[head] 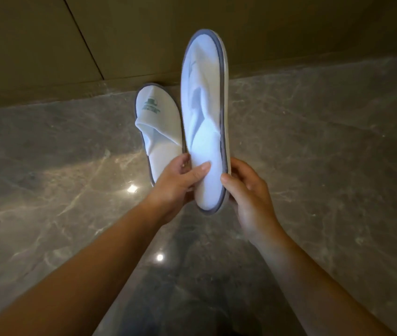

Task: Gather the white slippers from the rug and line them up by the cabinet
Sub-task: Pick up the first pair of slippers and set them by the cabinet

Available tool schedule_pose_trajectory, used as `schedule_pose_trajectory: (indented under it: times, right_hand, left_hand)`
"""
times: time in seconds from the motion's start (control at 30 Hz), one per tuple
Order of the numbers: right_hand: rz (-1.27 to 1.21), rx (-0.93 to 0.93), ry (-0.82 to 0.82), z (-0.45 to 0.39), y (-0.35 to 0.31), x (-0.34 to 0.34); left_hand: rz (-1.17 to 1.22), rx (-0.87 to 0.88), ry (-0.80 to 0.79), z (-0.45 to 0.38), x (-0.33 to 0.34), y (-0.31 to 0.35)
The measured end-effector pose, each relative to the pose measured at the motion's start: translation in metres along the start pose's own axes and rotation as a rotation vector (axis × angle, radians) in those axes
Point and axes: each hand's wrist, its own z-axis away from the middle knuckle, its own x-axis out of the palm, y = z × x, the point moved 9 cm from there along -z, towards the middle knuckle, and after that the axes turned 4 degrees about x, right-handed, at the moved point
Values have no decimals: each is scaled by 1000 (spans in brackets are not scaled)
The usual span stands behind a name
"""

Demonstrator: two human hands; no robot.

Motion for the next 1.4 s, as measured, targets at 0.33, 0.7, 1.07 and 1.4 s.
schedule_pose_trajectory:
  times: [0.33,0.7,1.07,1.4]
  right_hand:
    - [447,90,21,-38,54,54]
    - [972,95,115,-78,101,66]
    - [1176,106,119,-89,111,92]
    - [1116,88,122,-85,111,91]
  left_hand:
    - [-270,68,676,61,-165,3]
    - [-548,-167,785,76,-230,-37]
    - [-1320,-112,310,76,-206,-52]
    - [-1328,-94,292,46,-212,-38]
